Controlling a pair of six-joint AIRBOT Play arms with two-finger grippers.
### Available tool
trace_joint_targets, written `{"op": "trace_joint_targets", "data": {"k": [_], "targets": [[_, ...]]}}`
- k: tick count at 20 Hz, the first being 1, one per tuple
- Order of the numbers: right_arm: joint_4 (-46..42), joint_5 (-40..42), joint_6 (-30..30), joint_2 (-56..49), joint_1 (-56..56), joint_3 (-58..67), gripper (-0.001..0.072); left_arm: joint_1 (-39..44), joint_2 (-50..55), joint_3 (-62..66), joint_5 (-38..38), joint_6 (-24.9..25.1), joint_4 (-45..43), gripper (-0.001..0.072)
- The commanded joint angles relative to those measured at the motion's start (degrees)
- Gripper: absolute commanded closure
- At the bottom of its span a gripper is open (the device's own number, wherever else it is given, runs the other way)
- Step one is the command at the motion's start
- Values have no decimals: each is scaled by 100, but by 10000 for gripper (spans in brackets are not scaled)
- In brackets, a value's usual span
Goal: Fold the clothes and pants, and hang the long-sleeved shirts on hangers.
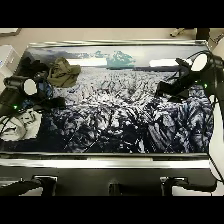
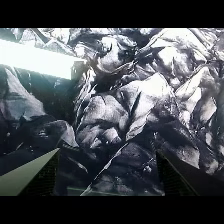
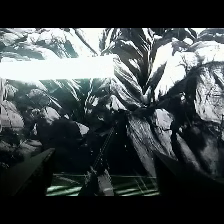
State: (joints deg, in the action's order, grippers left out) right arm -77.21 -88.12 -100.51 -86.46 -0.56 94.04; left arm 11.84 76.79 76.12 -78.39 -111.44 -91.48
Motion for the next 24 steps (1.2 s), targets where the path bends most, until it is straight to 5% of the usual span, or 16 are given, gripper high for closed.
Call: {"op": "trace_joint_targets", "data": {"k": [1,14,22,24], "targets": [[2,0,0,2,-4,0,8,4,4,-2,0,0,-2,-7],[4,24,0,2,-4,0,8,4,7,-7,68,-52,0,-7],[-111,1891,111,2,-4,0,7,22,262,-26,2671,-111,0,-7],[-179,2417,114,2,-4,0,9,0,437,-24,4041,22,-116,-7]]}}
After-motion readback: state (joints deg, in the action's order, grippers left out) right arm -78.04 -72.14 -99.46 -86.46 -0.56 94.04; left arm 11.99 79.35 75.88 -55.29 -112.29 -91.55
